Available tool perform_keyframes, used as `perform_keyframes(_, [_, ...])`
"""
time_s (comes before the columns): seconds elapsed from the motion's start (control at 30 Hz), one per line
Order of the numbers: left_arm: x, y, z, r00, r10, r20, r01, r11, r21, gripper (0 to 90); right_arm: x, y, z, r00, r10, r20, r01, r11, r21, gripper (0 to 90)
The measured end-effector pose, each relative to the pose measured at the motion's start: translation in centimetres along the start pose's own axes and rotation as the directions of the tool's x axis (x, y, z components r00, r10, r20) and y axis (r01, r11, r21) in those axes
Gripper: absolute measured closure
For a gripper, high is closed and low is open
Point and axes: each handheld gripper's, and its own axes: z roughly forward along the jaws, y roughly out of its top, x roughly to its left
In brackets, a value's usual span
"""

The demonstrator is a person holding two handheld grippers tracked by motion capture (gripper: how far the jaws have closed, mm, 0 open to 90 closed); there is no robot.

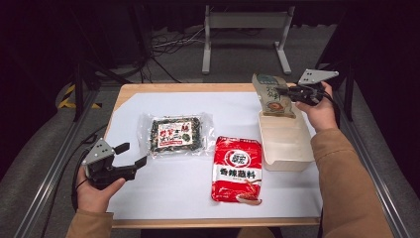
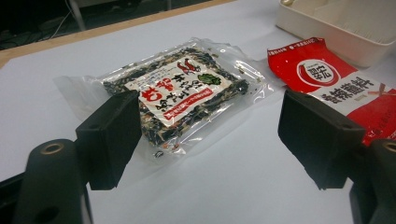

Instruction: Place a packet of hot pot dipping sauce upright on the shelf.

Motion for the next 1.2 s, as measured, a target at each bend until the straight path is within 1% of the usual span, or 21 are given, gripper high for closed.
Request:
perform_keyframes(0.13, [0.0,0.0,0.1,1.0000,0.007,-0.001,-0.007,1.0000,0.007,22.0,0.0,-0.2,0.1,1.0000,0.009,0.002,-0.009,1.000,-0.004,88.4])
perform_keyframes(0.2, [0.0,0.0,0.1,1.0000,0.002,0.000,-0.002,1.0000,0.006,22.0,-0.1,-0.4,0.0,1.0000,0.004,0.004,-0.004,1.000,-0.007,88.3])
perform_keyframes(0.27, [0.1,0.0,0.2,1.0000,0.002,0.000,-0.002,1.0000,0.004,22.0,-0.1,-0.6,0.0,1.0000,0.009,-0.001,-0.009,1.000,-0.003,88.0])
perform_keyframes(0.4, [0.0,0.0,0.3,1.0000,0.000,0.005,0.000,1.0000,0.004,22.0,-0.1,-1.0,-0.1,0.9999,0.015,-0.005,-0.015,1.000,0.010,87.4])
perform_keyframes(0.47, [0.0,0.0,0.3,1.0000,-0.002,0.005,0.002,1.0000,0.001,22.0,-0.1,-1.3,-0.1,0.9997,0.020,-0.013,-0.020,0.999,0.027,87.4])
perform_keyframes(0.6, [0.0,0.0,0.4,1.0000,0.000,0.007,0.000,1.0000,0.000,22.0,-0.1,-1.7,-0.2,0.9995,0.027,-0.015,-0.027,0.999,0.027,86.6])
perform_keyframes(0.7, [0.0,0.1,0.5,0.9999,0.006,0.010,-0.007,1.0000,0.005,22.0,-0.1,-2.1,-0.3,0.9994,0.030,-0.016,-0.029,0.998,0.050,85.5])
perform_keyframes(0.77, [0.0,0.1,0.6,0.9999,0.006,0.011,-0.006,1.0000,0.005,22.0,-0.1,-2.5,-0.5,0.9995,0.031,-0.012,-0.030,0.998,0.063,85.4])
perform_keyframes(0.83, [0.0,0.1,0.7,0.9999,0.005,0.011,-0.005,1.0000,0.005,22.0,-0.2,-3.0,-0.7,0.9991,0.042,-0.009,-0.041,0.997,0.066,85.1])
perform_keyframes(0.9, [0.0,0.1,0.8,0.9999,-0.002,0.015,0.002,1.0000,0.006,22.0,-0.2,-3.3,-0.9,0.9992,0.041,-0.005,-0.040,0.997,0.070,85.1])
perform_keyframes(0.93, [0.0,0.2,0.9,0.9999,0.004,0.015,-0.004,1.0000,0.006,22.0,-0.2,-3.4,-1.0,0.9989,0.046,-0.003,-0.045,0.996,0.071,85.1])
perform_keyframes(1.0, [0.0,0.2,0.9,0.9999,0.004,0.016,-0.004,1.0000,0.004,22.0,-0.2,-3.6,-1.1,0.9990,0.045,0.002,-0.045,0.996,0.072,85.2])
perform_keyframes(1.07, [0.0,0.3,1.0,0.9998,0.011,0.018,-0.011,0.9999,0.004,22.0,-0.3,-4.0,-1.4,0.9981,0.061,0.010,-0.062,0.995,0.073,85.3])
perform_keyframes(1.2, [-0.1,0.3,1.1,0.9997,0.008,0.023,-0.008,1.0000,0.003,22.0,-0.2,-4.2,-1.6,0.9975,0.067,0.021,-0.069,0.994,0.080,85.1])
